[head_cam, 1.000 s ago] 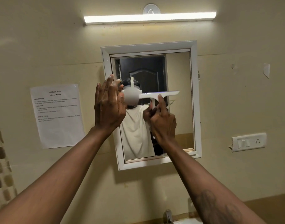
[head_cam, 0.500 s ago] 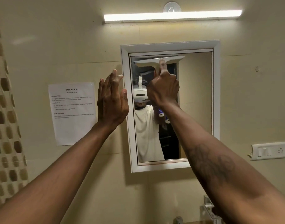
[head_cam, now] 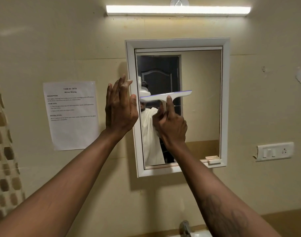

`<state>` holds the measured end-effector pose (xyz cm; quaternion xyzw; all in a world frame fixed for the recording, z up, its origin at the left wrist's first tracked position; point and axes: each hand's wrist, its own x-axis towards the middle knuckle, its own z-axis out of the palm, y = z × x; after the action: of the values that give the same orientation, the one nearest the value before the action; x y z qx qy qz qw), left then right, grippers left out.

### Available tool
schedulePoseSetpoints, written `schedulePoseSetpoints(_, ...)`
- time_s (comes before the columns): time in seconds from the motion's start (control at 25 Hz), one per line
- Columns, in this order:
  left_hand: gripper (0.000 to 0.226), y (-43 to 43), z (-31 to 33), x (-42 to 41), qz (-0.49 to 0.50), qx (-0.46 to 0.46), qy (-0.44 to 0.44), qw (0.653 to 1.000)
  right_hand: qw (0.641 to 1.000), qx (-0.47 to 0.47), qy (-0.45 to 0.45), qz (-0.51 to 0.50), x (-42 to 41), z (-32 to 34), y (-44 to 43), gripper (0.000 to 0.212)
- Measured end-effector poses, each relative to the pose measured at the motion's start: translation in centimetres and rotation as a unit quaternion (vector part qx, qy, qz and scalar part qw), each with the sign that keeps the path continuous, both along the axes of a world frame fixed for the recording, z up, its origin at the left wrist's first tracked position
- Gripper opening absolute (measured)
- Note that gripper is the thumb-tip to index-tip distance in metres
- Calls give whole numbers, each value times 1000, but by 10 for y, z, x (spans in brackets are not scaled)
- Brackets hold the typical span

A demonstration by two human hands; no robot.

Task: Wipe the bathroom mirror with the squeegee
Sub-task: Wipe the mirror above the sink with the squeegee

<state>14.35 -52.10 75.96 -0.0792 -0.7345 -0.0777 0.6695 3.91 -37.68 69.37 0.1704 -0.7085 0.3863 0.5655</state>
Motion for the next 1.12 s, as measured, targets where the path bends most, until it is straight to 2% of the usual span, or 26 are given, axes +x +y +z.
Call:
schedulePoseSetpoints(0.12, 46, -3, -6, 3, 3, -3, -12, 1000, 999, 22, -23, 13, 11, -27, 1, 61)
schedulePoseSetpoints(0.24, 46, -5, -7, 6, 6, -3, -17, 1000, 999, 18, -42, 22, 20, -19, 4, 55)
schedulePoseSetpoints(0.44, 46, -4, -1, 3, -3, 0, -6, 1000, 998, -18, 29, 47, 26, 60, 4, 53)
schedulePoseSetpoints(0.56, 45, -7, 2, 0, -2, 2, -4, 1000, 1000, -4, 7, 27, 23, 111, 1, 54)
schedulePoseSetpoints(0.68, 46, -11, 4, 0, -9, 1, 1, 1000, 1000, 5, 12, 13, 18, 136, 0, 54)
schedulePoseSetpoints(0.84, 47, -17, 3, -1, -11, 11, 4, 1000, 1000, 5, 13, 9, 15, 134, -1, 55)
schedulePoseSetpoints(1.12, 47, -12, -15, -6, -10, 11, -14, 1000, 999, 38, -4, -35, 18, 88, 4, 54)
